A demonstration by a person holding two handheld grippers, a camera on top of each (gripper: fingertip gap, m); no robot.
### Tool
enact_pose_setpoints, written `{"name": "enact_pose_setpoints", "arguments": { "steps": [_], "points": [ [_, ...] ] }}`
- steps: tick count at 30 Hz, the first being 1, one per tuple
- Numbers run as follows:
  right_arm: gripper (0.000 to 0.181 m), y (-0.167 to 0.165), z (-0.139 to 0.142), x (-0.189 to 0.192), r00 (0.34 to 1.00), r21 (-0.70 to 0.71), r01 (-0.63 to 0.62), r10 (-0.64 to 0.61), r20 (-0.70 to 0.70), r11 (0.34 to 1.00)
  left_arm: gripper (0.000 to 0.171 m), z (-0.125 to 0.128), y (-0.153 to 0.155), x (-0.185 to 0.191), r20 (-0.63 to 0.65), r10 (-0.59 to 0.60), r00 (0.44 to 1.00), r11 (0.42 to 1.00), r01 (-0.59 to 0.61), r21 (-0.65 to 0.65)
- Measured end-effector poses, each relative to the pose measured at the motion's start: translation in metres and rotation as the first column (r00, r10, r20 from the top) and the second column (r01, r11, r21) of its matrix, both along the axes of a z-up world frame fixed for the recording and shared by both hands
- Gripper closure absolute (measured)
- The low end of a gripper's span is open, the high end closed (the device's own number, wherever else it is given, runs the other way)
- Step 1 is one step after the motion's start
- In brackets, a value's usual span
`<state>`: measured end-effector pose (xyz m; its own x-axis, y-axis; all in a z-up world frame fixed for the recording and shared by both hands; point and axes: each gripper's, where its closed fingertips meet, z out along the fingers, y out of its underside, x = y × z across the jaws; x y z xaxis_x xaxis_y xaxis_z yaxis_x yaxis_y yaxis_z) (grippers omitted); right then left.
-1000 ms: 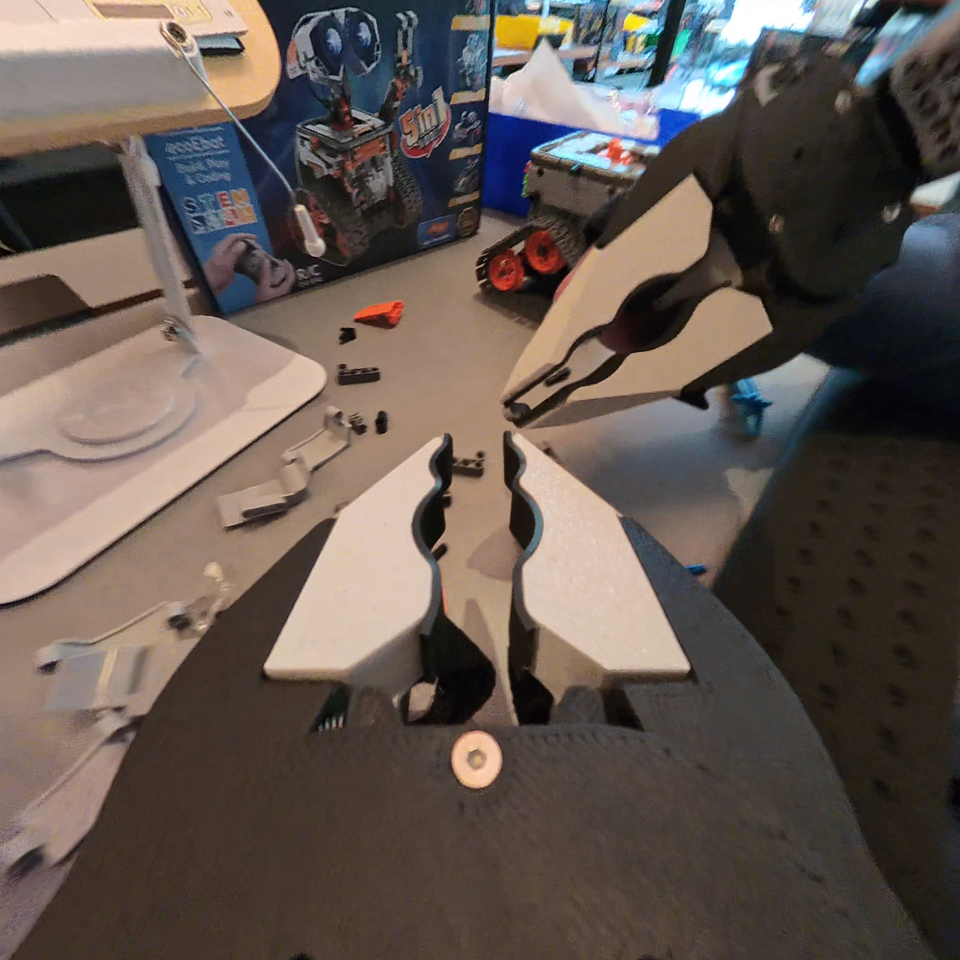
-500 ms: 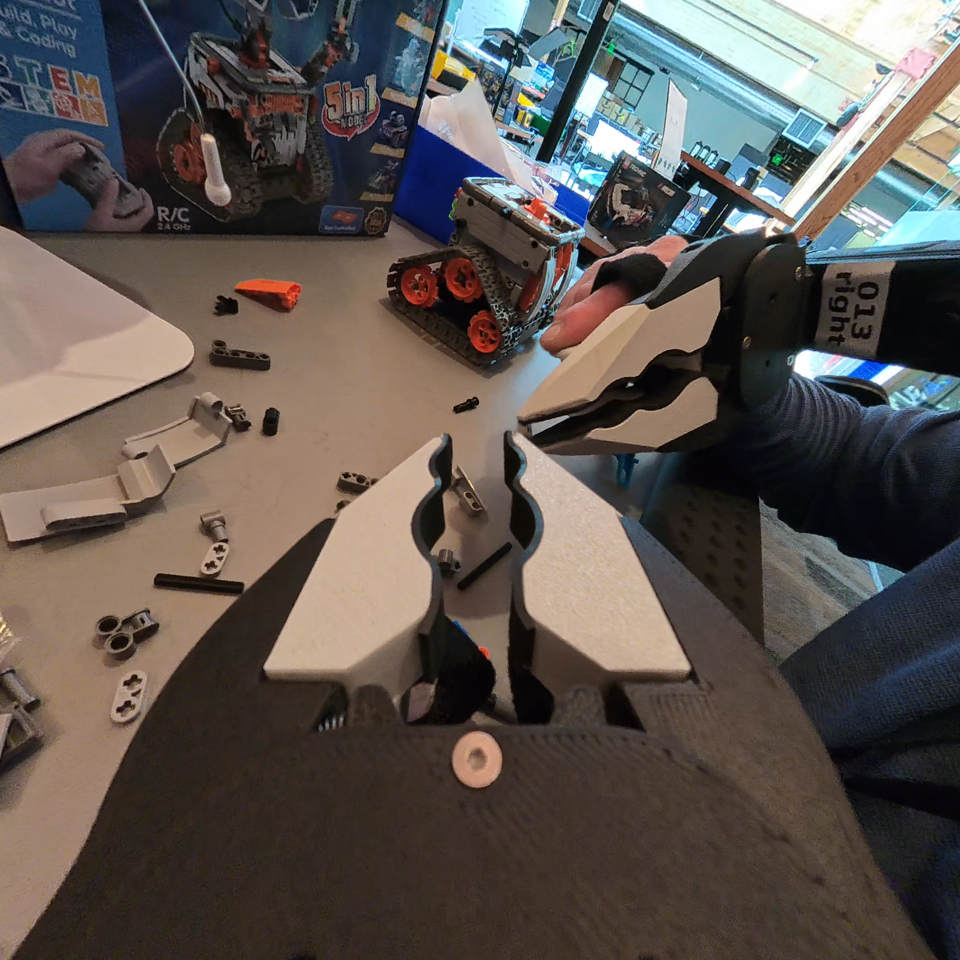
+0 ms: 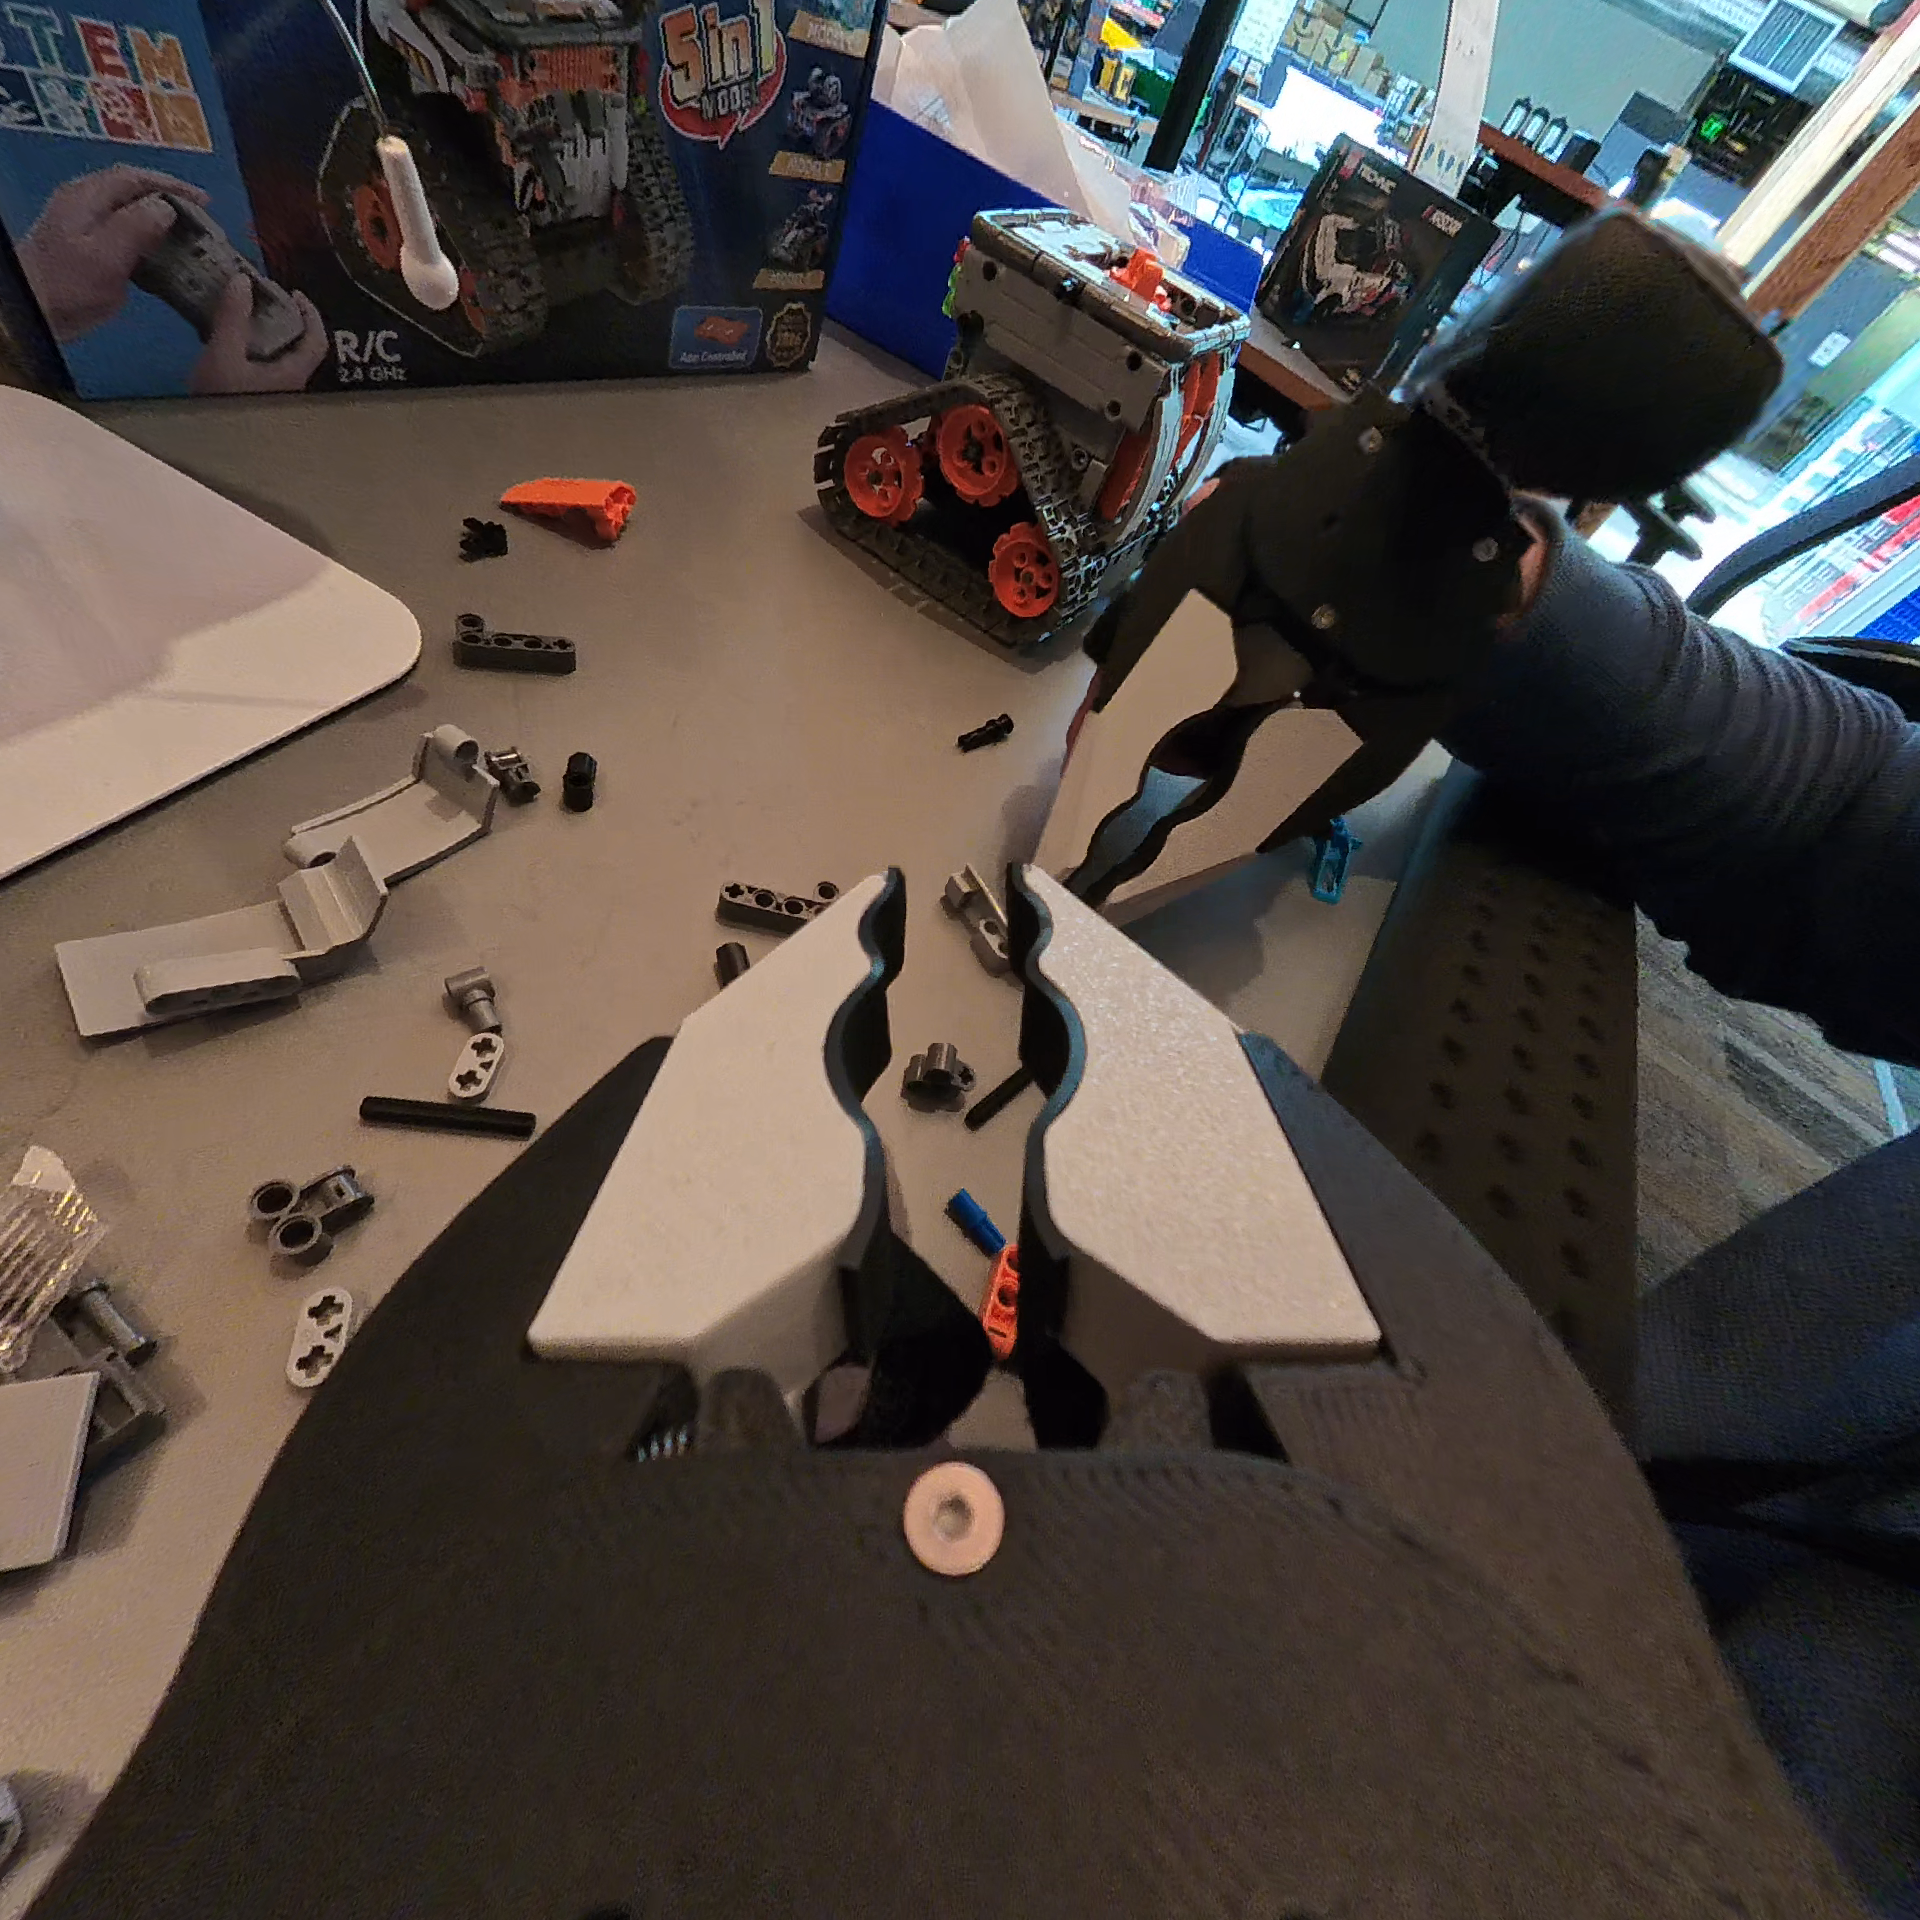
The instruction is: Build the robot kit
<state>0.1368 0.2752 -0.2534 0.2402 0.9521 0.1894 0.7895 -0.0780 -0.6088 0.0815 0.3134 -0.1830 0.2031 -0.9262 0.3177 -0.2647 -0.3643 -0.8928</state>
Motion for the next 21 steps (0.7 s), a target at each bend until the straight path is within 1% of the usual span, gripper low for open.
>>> {"name": "enact_pose_setpoints", "arguments": {
  "steps": [1,3,6,10,14,19,21],
  "points": [
    [0.176,-0.001,-0.001,0.0,1.0,-0.036,0.011,-0.012,-0.015,0.999,0.153,-0.001,-0.001,0.0,-0.004,-0.004,1.0,1.0,0.004,0.0],
    [0.175,0.0,-0.001,0.001,0.999,-0.049,0.022,-0.023,-0.026,0.999,0.153,-0.003,-0.002,0.001,-0.014,-0.011,1.0,1.0,0.011,0.003],
    [0.161,-0.002,0.001,0.003,0.999,-0.059,0.036,-0.038,-0.031,0.998,0.153,-0.004,-0.003,0.001,-0.021,-0.015,1.0,1.0,0.015,0.006],
    [0.163,-0.003,0.006,0.011,0.996,-0.069,0.071,-0.074,-0.046,0.995,0.153,-0.004,-0.004,0.001,-0.019,-0.017,1.0,1.0,0.017,0.007],
    [0.168,-0.003,0.002,0.014,0.994,-0.077,0.106,-0.109,-0.033,0.991,0.153,-0.004,-0.003,0.001,-0.024,-0.016,1.0,1.0,0.017,0.015],
    [0.176,-0.004,-0.002,0.007,0.992,-0.109,0.112,-0.118,-0.049,0.988,0.153,-0.006,-0.003,0.001,-0.046,-0.012,0.999,0.999,0.014,0.043],
    [0.177,-0.004,-0.002,0.006,0.992,-0.107,0.111,-0.117,-0.054,0.988,0.153,-0.008,-0.003,0.001,-0.055,-0.011,0.998,0.999,0.014,0.05]
  ]
}}
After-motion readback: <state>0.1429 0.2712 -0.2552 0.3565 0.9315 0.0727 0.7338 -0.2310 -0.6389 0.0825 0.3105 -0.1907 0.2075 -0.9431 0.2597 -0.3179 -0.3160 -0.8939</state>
